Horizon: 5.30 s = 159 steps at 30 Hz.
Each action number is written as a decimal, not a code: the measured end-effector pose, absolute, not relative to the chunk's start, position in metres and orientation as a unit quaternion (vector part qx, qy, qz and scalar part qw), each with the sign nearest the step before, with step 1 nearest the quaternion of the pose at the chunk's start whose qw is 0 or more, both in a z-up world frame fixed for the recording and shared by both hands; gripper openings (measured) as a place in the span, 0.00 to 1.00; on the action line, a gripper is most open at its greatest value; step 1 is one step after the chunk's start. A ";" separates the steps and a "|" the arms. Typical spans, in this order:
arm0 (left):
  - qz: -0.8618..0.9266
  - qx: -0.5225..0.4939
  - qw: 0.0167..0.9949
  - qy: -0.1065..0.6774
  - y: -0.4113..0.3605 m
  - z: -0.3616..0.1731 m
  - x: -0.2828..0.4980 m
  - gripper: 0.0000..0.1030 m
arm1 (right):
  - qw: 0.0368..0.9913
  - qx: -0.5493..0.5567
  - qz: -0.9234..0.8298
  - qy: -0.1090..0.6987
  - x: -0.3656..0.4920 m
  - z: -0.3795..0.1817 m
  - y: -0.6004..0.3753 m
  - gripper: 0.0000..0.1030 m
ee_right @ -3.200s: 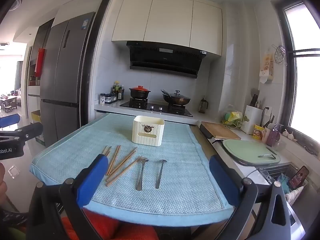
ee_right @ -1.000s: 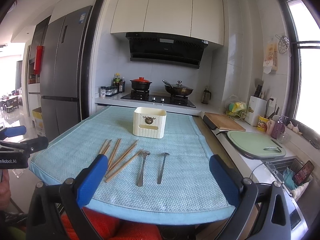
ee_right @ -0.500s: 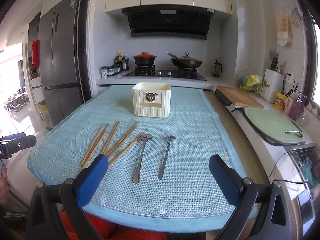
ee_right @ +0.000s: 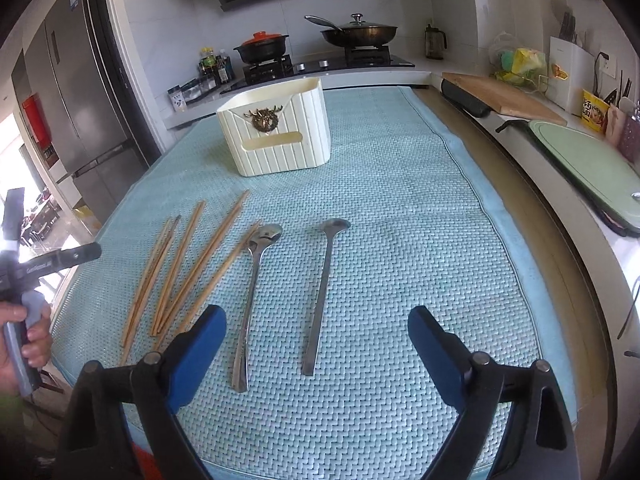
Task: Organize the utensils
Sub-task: 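Grasp a wooden chopstick with the left tool while the right tool grasps a metal spoon, then carry chopstick and spoon to the cream caddy and drop both inside, then move both tools back over the remaining chopsticks and spoon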
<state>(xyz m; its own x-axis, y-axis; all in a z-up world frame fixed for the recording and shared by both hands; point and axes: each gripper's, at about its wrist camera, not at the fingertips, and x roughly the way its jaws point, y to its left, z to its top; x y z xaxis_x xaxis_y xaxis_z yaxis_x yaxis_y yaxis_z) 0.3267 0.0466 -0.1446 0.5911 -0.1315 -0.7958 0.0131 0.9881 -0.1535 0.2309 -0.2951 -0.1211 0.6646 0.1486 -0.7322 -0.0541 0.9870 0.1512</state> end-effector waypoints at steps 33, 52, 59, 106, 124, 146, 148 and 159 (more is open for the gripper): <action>-0.095 0.032 0.835 0.541 0.002 -0.195 0.413 0.04 | 0.804 0.118 0.094 0.576 0.424 -0.193 -0.294 0.05; -0.166 -0.071 0.914 0.364 0.045 -0.068 0.339 0.04 | 0.899 0.048 0.185 0.393 0.332 -0.058 -0.280 0.04; -0.167 -0.094 0.932 0.307 0.059 -0.040 0.328 0.03 | 0.917 0.014 0.189 0.351 0.312 -0.033 -0.263 0.04; -0.099 -0.092 0.914 0.382 -0.097 -0.048 0.619 0.10 | 0.880 0.068 0.135 0.451 0.625 -0.062 -0.255 0.34; -0.122 0.066 0.913 0.384 0.012 0.017 0.352 0.84 | 0.933 -0.008 0.131 0.334 0.392 0.029 -0.289 0.49; -0.068 -0.055 0.909 0.408 0.026 -0.135 0.234 0.84 | 0.943 -0.045 0.099 0.314 0.202 -0.098 -0.250 0.49; -0.066 -0.058 0.908 0.410 0.026 -0.138 0.235 0.84 | 0.940 -0.034 0.102 0.325 0.205 -0.104 -0.252 0.49; -0.063 -0.053 0.898 0.433 0.028 -0.161 0.248 0.84 | 0.933 0.000 0.104 0.344 0.209 -0.119 -0.261 0.49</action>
<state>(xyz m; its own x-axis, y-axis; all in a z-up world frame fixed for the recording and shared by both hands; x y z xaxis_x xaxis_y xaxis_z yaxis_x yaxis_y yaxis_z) 0.2483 0.0284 -0.1614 0.6175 -0.1595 -0.7702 0.0671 0.9863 -0.1505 0.2086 -0.2613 -0.1185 0.7420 0.1940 -0.6417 -0.1935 0.9784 0.0720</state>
